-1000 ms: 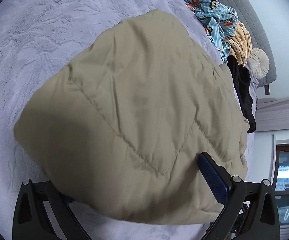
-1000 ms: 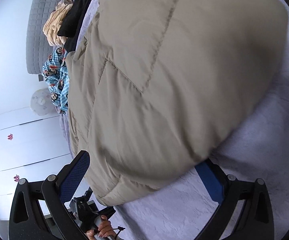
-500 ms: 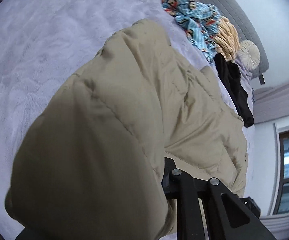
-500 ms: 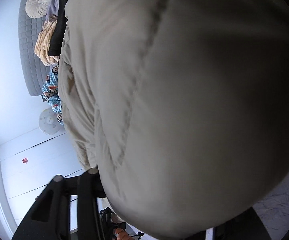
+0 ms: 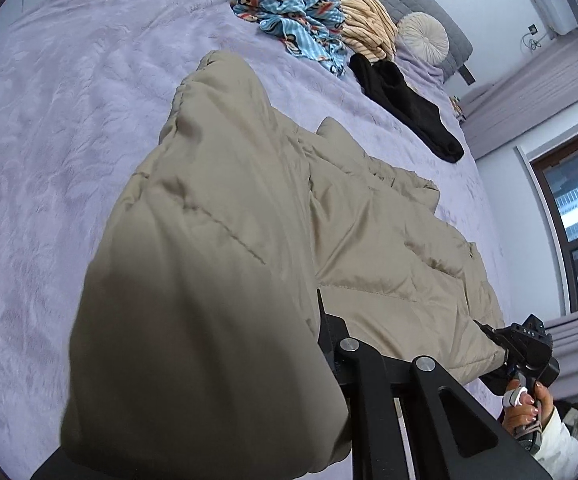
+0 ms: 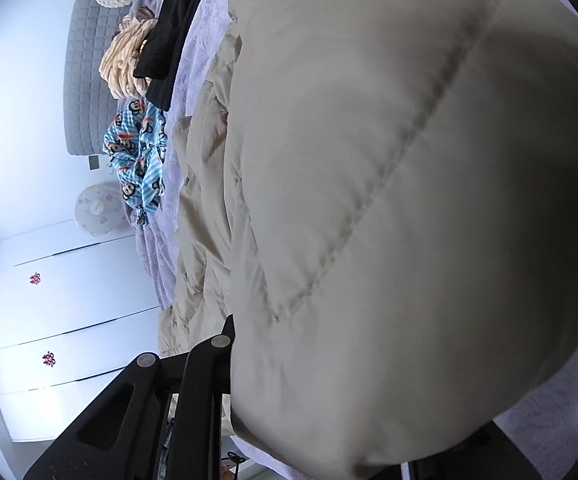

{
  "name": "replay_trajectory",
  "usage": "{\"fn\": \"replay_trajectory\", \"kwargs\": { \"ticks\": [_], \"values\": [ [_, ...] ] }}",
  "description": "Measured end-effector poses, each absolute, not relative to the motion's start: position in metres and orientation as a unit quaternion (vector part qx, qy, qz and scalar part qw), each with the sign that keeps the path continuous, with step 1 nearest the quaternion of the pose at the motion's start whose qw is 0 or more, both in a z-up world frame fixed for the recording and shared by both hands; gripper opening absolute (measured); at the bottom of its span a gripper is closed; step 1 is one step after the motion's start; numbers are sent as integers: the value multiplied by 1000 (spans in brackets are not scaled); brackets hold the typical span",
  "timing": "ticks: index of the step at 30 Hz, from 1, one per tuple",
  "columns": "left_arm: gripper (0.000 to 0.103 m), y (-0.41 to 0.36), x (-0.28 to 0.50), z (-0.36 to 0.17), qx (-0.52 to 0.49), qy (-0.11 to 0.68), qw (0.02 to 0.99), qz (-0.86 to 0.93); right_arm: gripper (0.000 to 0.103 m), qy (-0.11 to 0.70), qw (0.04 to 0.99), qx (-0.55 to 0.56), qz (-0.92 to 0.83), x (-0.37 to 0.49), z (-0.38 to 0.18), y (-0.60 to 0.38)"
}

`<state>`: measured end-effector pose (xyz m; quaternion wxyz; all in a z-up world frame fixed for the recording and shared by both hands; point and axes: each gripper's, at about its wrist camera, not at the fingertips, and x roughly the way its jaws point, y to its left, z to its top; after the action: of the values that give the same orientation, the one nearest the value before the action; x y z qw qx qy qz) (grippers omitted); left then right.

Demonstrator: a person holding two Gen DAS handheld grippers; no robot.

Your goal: Fold large clothes

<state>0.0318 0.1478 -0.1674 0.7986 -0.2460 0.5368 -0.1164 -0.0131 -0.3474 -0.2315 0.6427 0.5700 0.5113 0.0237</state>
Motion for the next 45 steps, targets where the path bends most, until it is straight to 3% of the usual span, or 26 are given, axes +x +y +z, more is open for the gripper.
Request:
{"fn": "replay_trajectory", "kwargs": {
  "ticks": [9, 13, 20, 33, 41, 45],
  "values": [
    [17, 169, -71, -193, -241, 599, 750, -142, 21, 532, 620, 576, -24, -113, -241, -325],
    [18, 177, -89, -206, -241, 621, 735, -126, 29, 538, 602, 587, -55, -130, -258, -324],
    [22, 201, -108, -177, -225, 613, 753, -85, 42, 579, 625, 520, -64, -114, -236, -317],
    [22, 229, -140, -124, -178, 555, 812, 31, 46, 631, 669, 393, -16, -141, -197, -306],
    [22, 198, -124, -187, -139, 626, 765, 61, 46, 631, 712, 307, 42, -144, -173, -298],
    [22, 194, -133, -190, -137, 633, 758, 76, 46, 631, 722, 281, 50, -147, -161, -290]
  ]
}}
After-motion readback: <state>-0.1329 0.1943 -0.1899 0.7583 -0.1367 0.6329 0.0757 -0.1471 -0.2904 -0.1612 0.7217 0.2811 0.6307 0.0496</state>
